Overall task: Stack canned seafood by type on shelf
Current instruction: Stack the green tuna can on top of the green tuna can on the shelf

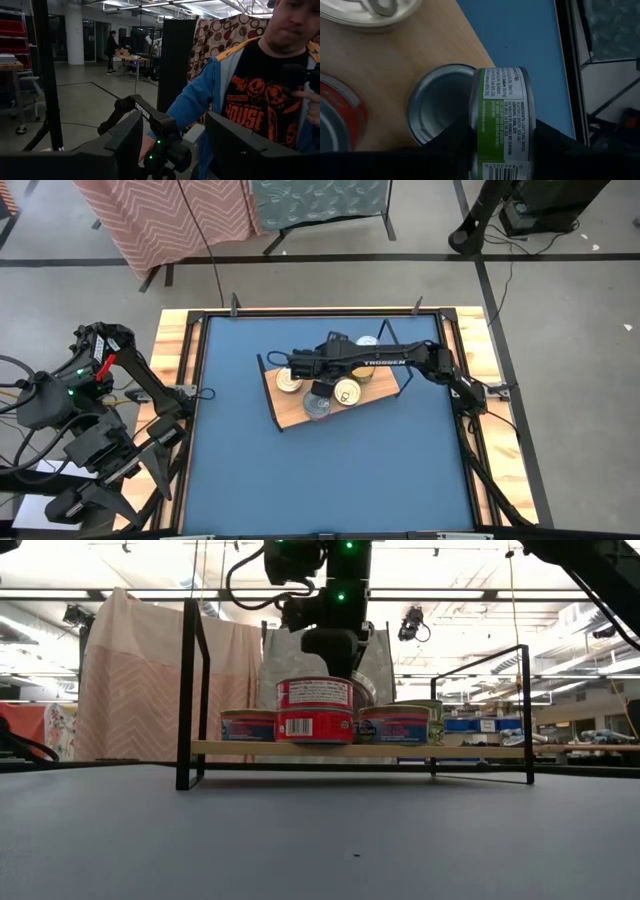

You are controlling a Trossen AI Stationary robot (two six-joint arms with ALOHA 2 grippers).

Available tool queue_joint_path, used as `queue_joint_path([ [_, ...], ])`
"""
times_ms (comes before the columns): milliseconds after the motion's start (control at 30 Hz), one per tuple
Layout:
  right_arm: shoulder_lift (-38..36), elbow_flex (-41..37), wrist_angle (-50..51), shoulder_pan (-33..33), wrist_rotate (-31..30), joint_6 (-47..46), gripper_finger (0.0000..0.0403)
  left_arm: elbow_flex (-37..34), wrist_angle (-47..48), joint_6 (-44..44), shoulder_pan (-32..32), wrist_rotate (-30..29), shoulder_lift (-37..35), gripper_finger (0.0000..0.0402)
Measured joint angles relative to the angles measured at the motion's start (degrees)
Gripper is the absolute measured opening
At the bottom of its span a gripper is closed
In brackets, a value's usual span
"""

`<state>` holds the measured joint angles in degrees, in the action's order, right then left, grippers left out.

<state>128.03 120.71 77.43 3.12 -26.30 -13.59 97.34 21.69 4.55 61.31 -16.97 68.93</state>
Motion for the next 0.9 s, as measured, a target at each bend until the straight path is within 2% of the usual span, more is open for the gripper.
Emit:
queue_joint_path([
  [133,0.1,0.6,-0.5,-0.2,0.6,0.2,0.0156,0.0,0.0,0.0,0.0,0.0,0.0,0.0218],
  [400,0.5,2.0,-1.0,-0.5,4.0,1.4,0.0185,0.0,0.1,0.0,0.0,0.0,0.0,0.0218],
  [900,0.4,2.0,-1.8,-1.6,9.5,1.8,0.0189,0.0,0.1,0.0,0.0,1.6,0.0,0.0218],
])
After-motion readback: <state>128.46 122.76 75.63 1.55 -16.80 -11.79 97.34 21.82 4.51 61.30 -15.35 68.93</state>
